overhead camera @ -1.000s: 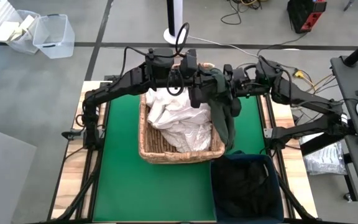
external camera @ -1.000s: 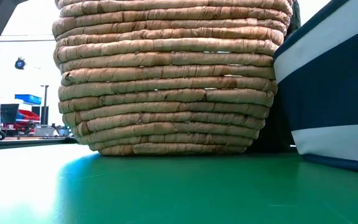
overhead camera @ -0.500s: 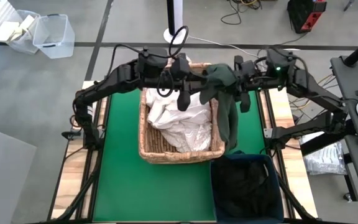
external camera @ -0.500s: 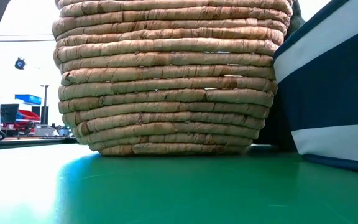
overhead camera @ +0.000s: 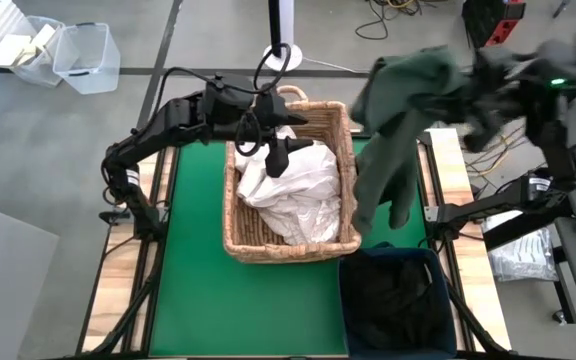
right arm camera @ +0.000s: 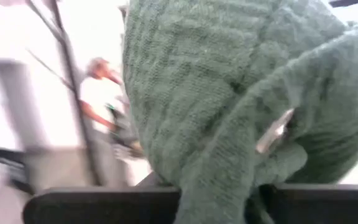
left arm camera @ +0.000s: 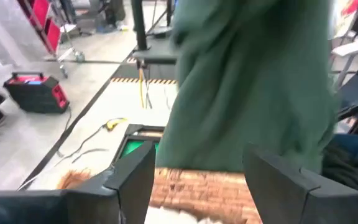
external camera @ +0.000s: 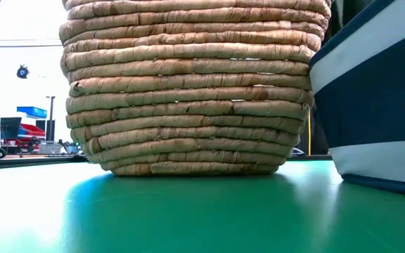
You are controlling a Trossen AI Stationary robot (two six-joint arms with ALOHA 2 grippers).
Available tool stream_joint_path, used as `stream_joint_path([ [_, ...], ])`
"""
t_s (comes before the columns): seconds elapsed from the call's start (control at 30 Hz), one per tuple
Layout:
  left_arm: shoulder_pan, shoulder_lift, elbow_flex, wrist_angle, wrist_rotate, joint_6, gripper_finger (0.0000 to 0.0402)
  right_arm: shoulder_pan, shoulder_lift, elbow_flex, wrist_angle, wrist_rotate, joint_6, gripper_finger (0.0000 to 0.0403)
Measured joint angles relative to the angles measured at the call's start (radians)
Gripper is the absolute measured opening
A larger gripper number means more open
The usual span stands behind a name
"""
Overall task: Sort clothes
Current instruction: Put the green polo shirt into the laundry organizer
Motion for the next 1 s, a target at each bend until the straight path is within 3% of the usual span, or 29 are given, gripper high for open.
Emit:
stream_joint_path([
  [0.17, 0.001, -0.018, 0.000, -0.039, -0.052, -0.001, 0.0214, 0.000, 0.032, 0.169, 0.006, -0.135, 0.335, 0.0011],
  [0.4, 0.002, -0.043, 0.000, -0.040, -0.185, 0.011, 0.0212, 0.001, 0.073, 0.331, 0.028, -0.421, 0.680, 0.0012],
  [0.6, 0.002, -0.061, 0.000, -0.039, -0.215, -0.066, 0.0212, 0.001, 0.066, 0.352, 0.027, -0.499, 0.898, 0.0012],
  [0.83, 0.000, -0.075, 0.000, -0.037, -0.214, -0.167, 0.0212, 0.001, 0.064, 0.352, 0.007, -0.578, 0.934, 0.0012],
  [1.0, -0.020, -0.114, 0.000, -0.012, -0.163, -0.186, 0.0212, 0.001, 0.065, 0.352, -0.149, -0.579, 0.720, 0.0012],
])
